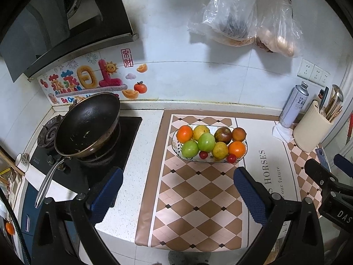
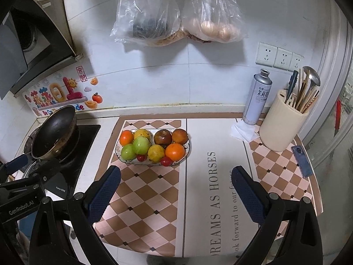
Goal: Organize fruits
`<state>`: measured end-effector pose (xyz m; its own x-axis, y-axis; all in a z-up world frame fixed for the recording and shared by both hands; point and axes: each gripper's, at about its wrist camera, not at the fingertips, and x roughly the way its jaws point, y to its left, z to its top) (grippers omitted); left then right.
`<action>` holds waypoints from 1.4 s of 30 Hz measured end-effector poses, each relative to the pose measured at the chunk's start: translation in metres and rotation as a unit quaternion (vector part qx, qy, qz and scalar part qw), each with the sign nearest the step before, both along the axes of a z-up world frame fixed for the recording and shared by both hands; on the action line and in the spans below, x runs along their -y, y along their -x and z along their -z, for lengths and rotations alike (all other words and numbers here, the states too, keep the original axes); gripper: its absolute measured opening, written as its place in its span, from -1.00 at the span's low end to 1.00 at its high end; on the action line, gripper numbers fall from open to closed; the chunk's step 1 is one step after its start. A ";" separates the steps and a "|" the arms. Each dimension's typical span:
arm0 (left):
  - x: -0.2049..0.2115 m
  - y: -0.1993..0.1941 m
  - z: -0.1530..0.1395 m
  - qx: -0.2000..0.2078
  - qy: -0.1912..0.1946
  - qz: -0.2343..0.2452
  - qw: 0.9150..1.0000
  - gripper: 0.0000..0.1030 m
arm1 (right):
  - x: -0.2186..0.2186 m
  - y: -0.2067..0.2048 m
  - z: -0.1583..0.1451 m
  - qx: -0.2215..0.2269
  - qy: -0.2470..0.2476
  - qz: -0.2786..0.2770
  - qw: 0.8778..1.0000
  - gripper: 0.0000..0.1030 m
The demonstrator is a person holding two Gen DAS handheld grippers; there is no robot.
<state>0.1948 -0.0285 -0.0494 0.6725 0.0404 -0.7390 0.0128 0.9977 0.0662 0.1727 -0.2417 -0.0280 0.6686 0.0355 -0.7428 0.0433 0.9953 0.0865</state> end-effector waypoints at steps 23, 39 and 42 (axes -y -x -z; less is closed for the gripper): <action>-0.005 0.005 0.000 0.004 -0.003 -0.014 1.000 0.99 | -0.005 -0.002 0.001 -0.004 0.007 -0.013 1.000 0.99; -0.008 0.007 -0.003 0.011 -0.004 -0.015 1.000 0.99 | -0.005 0.000 -0.003 0.001 0.009 -0.015 1.000 0.99; -0.006 0.008 -0.003 0.010 -0.003 -0.016 1.000 0.99 | -0.004 0.000 -0.003 0.000 0.008 -0.015 1.000 0.99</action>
